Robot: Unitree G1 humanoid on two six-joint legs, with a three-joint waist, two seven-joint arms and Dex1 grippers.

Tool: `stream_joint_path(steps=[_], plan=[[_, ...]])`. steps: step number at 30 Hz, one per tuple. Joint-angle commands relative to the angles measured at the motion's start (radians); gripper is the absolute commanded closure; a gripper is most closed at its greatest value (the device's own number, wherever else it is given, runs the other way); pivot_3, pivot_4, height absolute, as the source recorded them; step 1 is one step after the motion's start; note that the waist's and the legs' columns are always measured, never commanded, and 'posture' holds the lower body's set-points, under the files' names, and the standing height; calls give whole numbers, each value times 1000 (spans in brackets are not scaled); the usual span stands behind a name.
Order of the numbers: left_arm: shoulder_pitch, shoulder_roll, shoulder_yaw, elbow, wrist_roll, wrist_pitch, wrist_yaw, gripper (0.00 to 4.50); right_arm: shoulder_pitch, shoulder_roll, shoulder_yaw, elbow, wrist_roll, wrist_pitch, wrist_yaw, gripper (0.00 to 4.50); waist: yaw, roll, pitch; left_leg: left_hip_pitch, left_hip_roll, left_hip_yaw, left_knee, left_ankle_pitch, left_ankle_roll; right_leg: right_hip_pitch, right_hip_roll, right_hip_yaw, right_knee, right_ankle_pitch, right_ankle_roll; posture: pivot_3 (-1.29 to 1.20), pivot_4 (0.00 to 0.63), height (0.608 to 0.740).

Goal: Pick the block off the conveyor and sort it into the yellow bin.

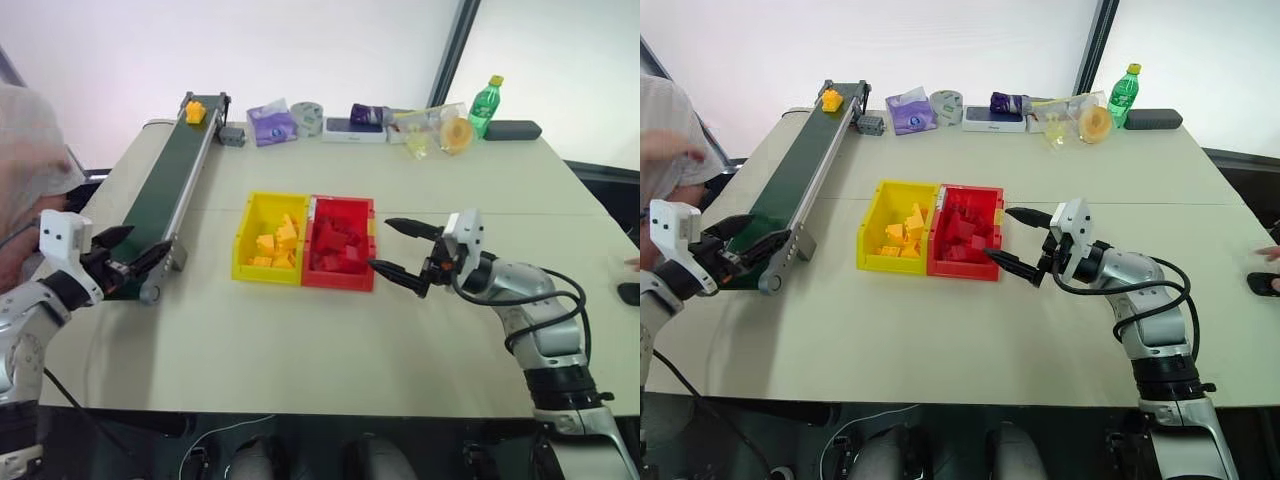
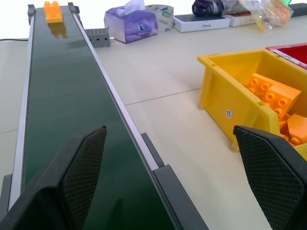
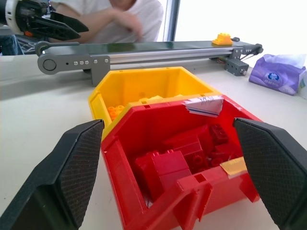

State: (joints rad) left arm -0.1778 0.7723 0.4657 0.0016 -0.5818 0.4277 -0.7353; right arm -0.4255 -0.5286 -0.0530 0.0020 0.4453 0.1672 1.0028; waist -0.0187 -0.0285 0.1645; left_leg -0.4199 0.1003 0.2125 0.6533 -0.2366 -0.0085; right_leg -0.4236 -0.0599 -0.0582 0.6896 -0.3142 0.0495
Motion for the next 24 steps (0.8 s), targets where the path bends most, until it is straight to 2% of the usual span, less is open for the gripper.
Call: stream_joint_path(steps=[1, 18, 24], plan=[[32, 15, 72, -52, -37, 25, -1, 50, -23, -9, -15, -10, 9, -9, 9, 0, -1, 0, 0, 0, 0, 0, 0, 0, 0, 0, 0, 0, 0, 0, 0, 0, 150, 740], [73, -11, 127, -60, 1, -32, 77, 50, -61, 11, 7, 24, 4, -12, 32, 0, -1, 0, 0, 0, 0, 0, 0, 0, 0, 0, -1, 0, 0, 0, 0, 0, 150, 740], [56, -1, 106, -31, 52, -73, 100, 50, -70, 14, 14, 17, 10, -1, 34, 0, 1, 0, 0, 0, 0, 0, 0, 0, 0, 0, -1, 0, 0, 0, 0, 0, 150, 740]])
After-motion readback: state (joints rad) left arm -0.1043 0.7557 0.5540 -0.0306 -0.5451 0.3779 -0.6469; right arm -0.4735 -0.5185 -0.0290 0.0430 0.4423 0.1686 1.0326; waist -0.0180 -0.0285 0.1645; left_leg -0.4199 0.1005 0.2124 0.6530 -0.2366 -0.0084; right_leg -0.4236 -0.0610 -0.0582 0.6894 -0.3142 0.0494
